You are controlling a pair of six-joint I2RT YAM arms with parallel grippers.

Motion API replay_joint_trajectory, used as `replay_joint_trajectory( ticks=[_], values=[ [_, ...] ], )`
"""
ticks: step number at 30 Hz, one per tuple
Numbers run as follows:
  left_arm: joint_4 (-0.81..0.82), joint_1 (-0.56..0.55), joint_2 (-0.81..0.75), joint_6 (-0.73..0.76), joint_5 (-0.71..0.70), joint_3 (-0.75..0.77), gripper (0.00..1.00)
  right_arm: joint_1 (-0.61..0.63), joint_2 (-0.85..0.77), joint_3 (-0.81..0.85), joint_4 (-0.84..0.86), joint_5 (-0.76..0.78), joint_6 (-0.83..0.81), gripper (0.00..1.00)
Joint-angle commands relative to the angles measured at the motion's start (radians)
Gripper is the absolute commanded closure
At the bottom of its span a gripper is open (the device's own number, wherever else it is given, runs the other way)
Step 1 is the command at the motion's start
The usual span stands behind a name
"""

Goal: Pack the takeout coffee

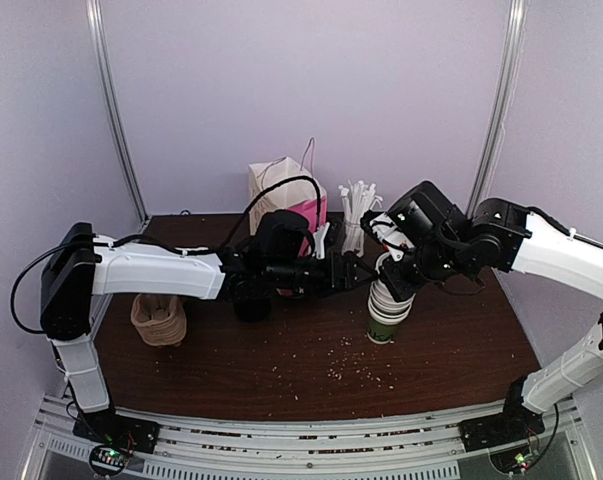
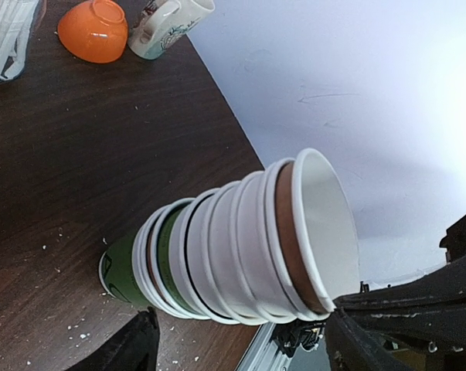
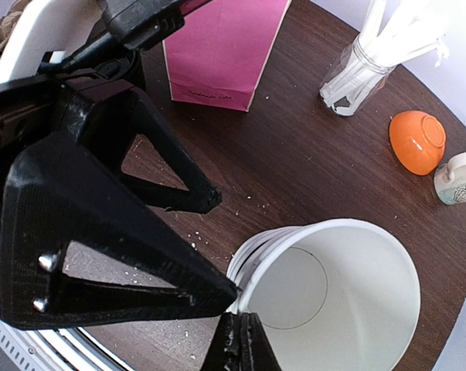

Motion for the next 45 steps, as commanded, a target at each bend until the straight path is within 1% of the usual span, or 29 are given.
replay_joint_trajectory(
  ticks=[1,8,9,12,16,20,26,29,36,45],
  values=[
    [0.081,0.011,0.012,-0.025,0.023,0.014,0.23,-0.001,-0.010,-0.020,-0.051,-0.018,-0.014,1.00],
    [0.079,0.012,0.025,-0.026,0.037,0.030,0.23,0.000,-0.005,-0.014,-0.053,-0.022,-0.018,1.00],
    [0.076,0.012,0.032,-0.026,0.038,0.032,0.26,0.001,-0.002,-0.012,-0.052,-0.026,-0.019,1.00],
    [0.068,0.012,0.040,-0.024,0.036,0.037,0.30,-0.001,-0.001,-0.009,-0.051,-0.032,-0.020,1.00],
    [0.068,0.015,0.046,-0.023,0.036,0.041,0.33,0.000,0.001,-0.007,-0.049,-0.037,-0.020,1.00],
    [0.065,0.016,0.056,-0.021,0.040,0.053,0.33,0.001,0.003,-0.007,-0.051,-0.053,-0.022,1.00],
    [0.068,0.016,0.058,-0.023,0.042,0.060,0.27,0.001,0.007,-0.001,-0.060,-0.067,-0.028,1.00],
    [0.073,0.015,0.059,-0.025,0.044,0.060,0.27,0.002,0.013,0.002,-0.064,-0.073,-0.032,1.00],
    [0.056,0.017,0.073,-0.025,0.038,0.055,0.39,0.002,0.012,0.047,-0.074,-0.045,-0.025,1.00],
    [0.042,0.017,0.088,-0.026,0.038,0.057,0.42,0.001,0.027,0.117,-0.110,-0.005,-0.021,1.00]
  ],
)
